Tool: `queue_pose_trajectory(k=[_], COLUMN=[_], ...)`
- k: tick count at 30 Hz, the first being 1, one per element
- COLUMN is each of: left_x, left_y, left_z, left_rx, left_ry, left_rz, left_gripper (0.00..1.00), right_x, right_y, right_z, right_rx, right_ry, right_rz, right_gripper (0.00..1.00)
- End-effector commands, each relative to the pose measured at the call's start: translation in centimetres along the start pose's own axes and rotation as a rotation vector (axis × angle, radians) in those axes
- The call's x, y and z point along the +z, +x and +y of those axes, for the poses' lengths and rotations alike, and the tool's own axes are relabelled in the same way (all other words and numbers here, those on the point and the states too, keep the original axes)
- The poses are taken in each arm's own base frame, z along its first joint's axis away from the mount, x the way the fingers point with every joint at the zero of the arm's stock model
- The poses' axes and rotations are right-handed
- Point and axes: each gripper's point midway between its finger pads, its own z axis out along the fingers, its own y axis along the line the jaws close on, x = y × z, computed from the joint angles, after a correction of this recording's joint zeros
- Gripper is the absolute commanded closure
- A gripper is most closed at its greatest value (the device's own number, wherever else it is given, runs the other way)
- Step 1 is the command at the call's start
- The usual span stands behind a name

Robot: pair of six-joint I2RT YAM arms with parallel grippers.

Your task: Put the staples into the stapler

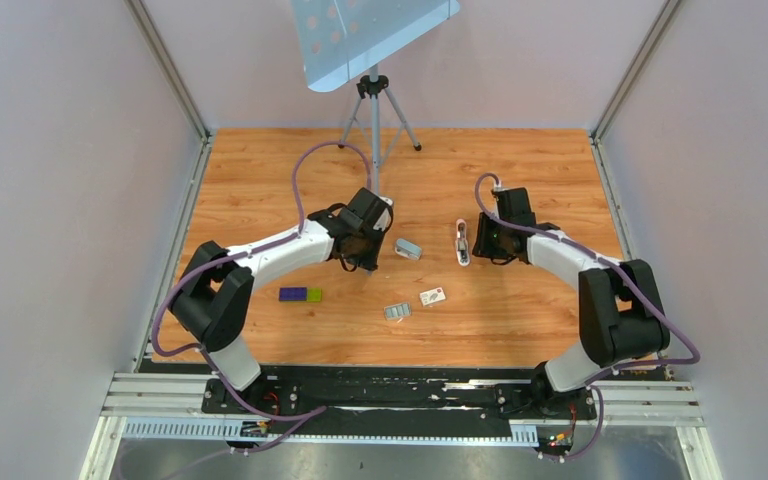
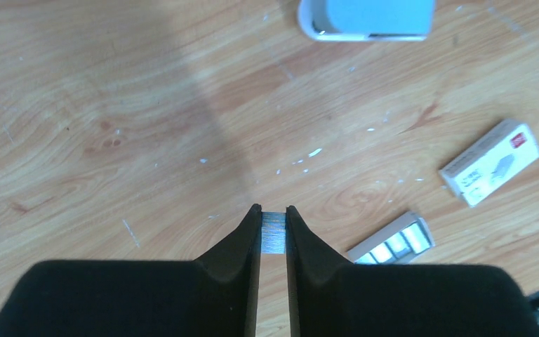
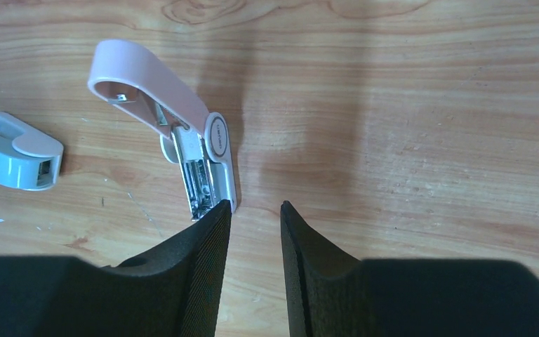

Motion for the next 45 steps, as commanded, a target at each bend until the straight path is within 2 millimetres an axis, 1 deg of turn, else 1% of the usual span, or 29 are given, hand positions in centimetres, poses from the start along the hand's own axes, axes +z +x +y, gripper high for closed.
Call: queue_pose_trajectory(k=[1, 4, 8, 11, 14, 18, 19, 20, 26, 27, 29, 33, 36, 38, 39, 40, 41, 42, 45], left_x=[-2.0, -2.4, -2.7, -3.0, -3.5, -4.0, -4.1, -4.2, -4.5, -4.5, -4.6, -4.2, -3.6, -3.0, -2.8, -2.5, -2.3, -1.9, -1.2], left_y=[-3.1, -4.2, -5.1, -5.6, -6.1, -6.7, -6.9, -7.1, -8.3, -8.6, -9.0, -9.9, -10.6, -10.9, -11.1, -11.1, -11.2, -11.3, -11.8], left_z=[-2.4, -3.2, -3.8, -4.3, -5.3, -6.7, -6.9, -7.1, -8.2, -8.4, -8.7, -9.2, -10.1, -11.0, -11.5, -12.1, -12.6, -12.8, -13.8], left_rx=[-0.020, -0.022, -0.028, -0.027, -0.019, -0.015, -0.013, -0.011, -0.005, -0.005, -0.007, 0.011, 0.044, 0.076, 0.095, 0.112, 0.130, 0.142, 0.170], left_ry=[0.098, 0.123, 0.146, 0.168, 0.198, 0.229, 0.232, 0.235, 0.256, 0.260, 0.266, 0.252, 0.249, 0.255, 0.255, 0.258, 0.262, 0.247, 0.224], left_rz=[-0.085, -0.118, -0.142, -0.158, -0.180, -0.211, -0.216, -0.221, -0.254, -0.263, -0.284, -0.325, -0.347, -0.353, -0.356, -0.354, -0.355, -0.364, -0.395], left_gripper=[0.83, 0.83, 0.83, 0.83, 0.84, 0.84, 0.84, 0.84, 0.85, 0.85, 0.85, 0.84, 0.84, 0.85, 0.85, 0.85, 0.85, 0.85, 0.86], right_x=[0.7, 1.2, 1.5, 1.6, 1.6, 1.9, 1.9, 2.0, 1.7, 1.6, 1.1, -1.0, -2.9, -3.9, -4.4, -4.8, -5.1, -5.4, -6.4], right_y=[0.8, 1.0, 1.3, 2.2, 2.9, 3.3, 3.7, 3.2, 3.5, 3.6, 3.5, 3.4, 3.0, 2.7, 2.5, 2.5, 2.3, 2.2, 1.9], right_z=[-0.9, -0.4, 0.2, 0.6, 1.2, 2.0, 2.2, 2.6, 5.2, 5.3, 4.9, 3.5, 2.7, 1.8, 1.2, 0.6, 0.0, -0.6, -2.1], right_rx=[0.024, 0.032, 0.046, 0.064, 0.069, 0.068, 0.071, 0.071, 0.030, 0.031, 0.031, 0.023, 0.025, 0.039, 0.052, 0.071, 0.093, 0.116, 0.189], right_ry=[0.018, -0.013, -0.045, -0.053, -0.065, -0.087, -0.097, -0.115, -0.172, -0.175, -0.150, -0.082, -0.036, 0.000, 0.021, 0.038, 0.050, 0.061, 0.081], right_rz=[0.023, 0.021, 0.028, 0.044, 0.042, 0.052, 0.063, 0.038, 0.020, 0.023, 0.013, -0.013, -0.041, -0.062, -0.072, -0.077, -0.086, -0.096, -0.124], right_gripper=[0.64, 0.64, 0.64, 0.64, 0.64, 0.64, 0.64, 0.64, 0.64, 0.64, 0.64, 0.62, 0.53, 0.44, 0.37, 0.24, 0.08, 0.01, 0.00])
